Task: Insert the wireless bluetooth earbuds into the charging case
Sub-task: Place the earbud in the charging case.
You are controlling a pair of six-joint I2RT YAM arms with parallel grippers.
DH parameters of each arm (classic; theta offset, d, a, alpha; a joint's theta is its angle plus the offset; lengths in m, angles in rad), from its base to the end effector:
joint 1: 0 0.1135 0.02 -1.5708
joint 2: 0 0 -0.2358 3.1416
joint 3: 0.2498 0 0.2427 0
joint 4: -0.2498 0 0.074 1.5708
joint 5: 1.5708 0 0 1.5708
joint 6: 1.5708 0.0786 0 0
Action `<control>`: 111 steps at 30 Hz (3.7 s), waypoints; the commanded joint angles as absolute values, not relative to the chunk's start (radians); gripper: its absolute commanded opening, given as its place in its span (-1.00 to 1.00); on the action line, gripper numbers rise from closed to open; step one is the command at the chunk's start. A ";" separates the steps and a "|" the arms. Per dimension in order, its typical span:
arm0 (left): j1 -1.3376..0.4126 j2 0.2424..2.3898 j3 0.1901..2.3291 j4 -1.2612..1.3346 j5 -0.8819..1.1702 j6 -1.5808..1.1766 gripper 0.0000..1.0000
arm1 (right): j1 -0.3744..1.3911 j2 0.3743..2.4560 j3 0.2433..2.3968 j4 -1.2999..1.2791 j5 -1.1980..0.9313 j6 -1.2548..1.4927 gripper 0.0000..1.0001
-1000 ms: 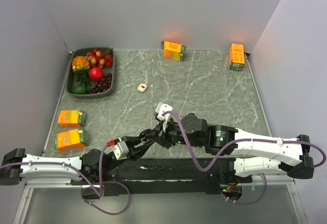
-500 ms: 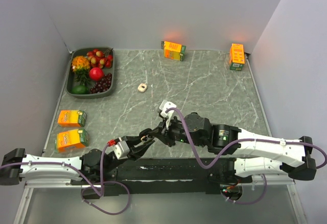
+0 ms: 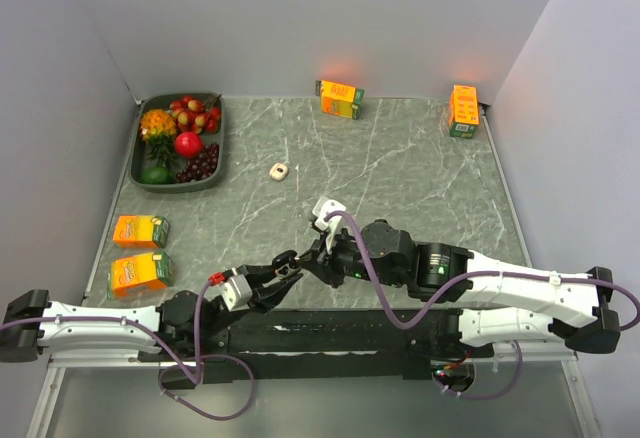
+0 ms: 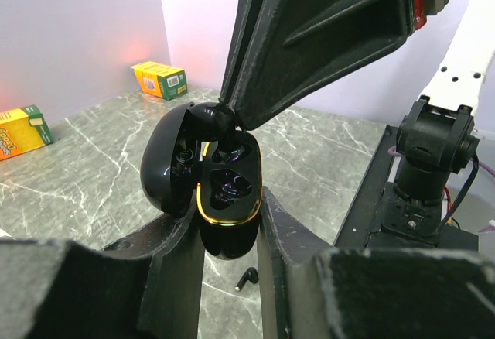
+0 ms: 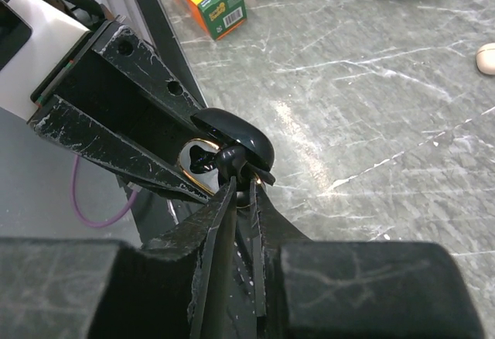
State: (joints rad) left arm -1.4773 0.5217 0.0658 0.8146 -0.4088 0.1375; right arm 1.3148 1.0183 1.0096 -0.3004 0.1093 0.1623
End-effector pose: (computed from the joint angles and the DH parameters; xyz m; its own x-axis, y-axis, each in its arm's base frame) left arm 0.0488 -0.1862 0.2326 0.1529 -0.2837 -0.9466 0.8661 0.4998 -0.0099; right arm 0.0784 0.2657 0.3259 -0.2272 -0.2335 -0.9455 -0.9106 0.3952 0.1212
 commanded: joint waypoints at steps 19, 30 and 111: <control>-1.482 0.506 0.104 0.868 -0.410 0.127 -0.99 | 1.307 1.034 1.083 -0.226 0.132 0.117 -0.53; -1.482 0.494 0.100 0.862 -0.407 0.124 -0.98 | 1.299 1.065 1.100 -0.232 0.098 0.118 -0.55; -1.482 0.492 0.112 0.851 -0.426 0.126 -0.99 | 1.292 1.080 1.212 -0.388 0.070 0.187 -0.10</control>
